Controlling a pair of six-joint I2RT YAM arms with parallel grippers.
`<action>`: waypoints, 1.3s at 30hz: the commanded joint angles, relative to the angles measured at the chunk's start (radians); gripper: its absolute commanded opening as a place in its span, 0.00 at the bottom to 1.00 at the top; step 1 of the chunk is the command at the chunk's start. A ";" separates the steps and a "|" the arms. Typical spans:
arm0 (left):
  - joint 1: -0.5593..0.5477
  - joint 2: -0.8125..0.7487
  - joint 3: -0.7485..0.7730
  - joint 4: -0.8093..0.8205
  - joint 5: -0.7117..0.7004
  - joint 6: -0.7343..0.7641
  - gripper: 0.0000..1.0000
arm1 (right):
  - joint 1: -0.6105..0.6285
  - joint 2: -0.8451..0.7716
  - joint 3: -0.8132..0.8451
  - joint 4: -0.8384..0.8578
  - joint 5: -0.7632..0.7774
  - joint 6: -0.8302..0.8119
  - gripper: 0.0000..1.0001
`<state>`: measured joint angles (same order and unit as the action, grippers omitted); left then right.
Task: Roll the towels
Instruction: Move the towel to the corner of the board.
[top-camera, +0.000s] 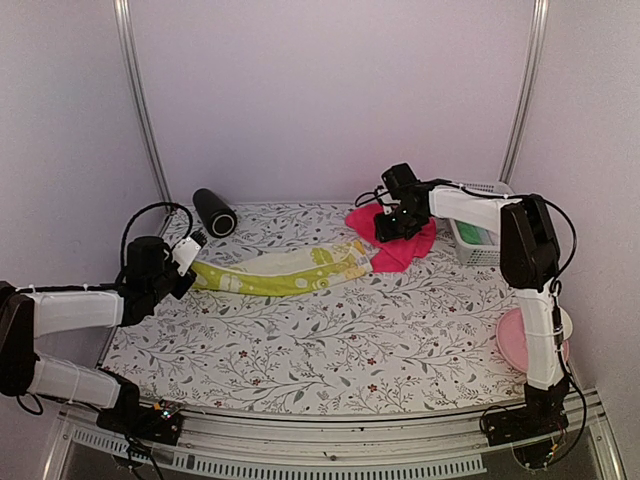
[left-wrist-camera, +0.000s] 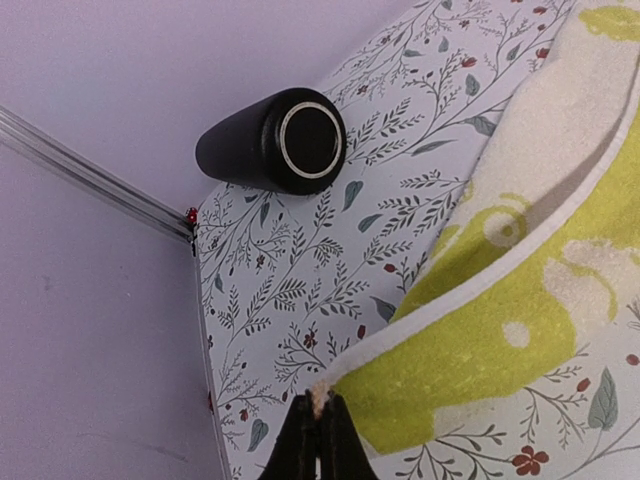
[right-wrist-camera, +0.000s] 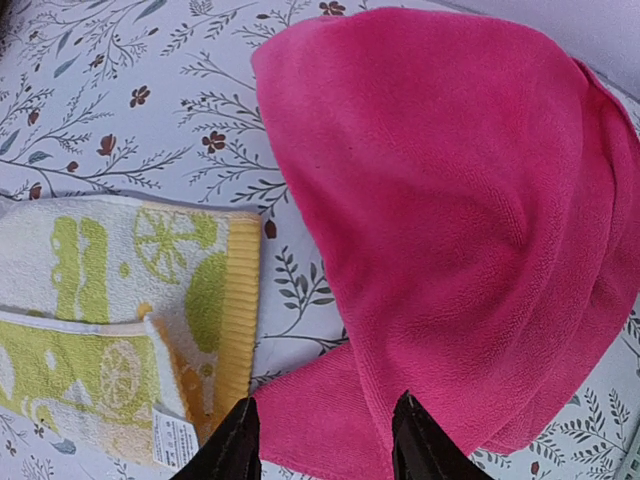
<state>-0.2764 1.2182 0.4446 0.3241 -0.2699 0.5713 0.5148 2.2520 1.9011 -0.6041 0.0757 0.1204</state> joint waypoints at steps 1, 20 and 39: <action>0.009 -0.006 0.010 0.013 0.008 -0.014 0.00 | -0.035 0.045 -0.025 0.012 -0.046 0.047 0.42; 0.006 -0.004 0.007 0.020 0.003 -0.016 0.00 | -0.116 0.305 0.154 -0.038 0.479 -0.022 0.44; 0.003 -0.018 0.001 0.015 0.024 -0.014 0.00 | -0.017 0.029 0.098 0.057 -0.261 0.025 0.51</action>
<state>-0.2764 1.2179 0.4446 0.3241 -0.2657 0.5705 0.4644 2.2765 1.9797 -0.5426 0.0975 0.1177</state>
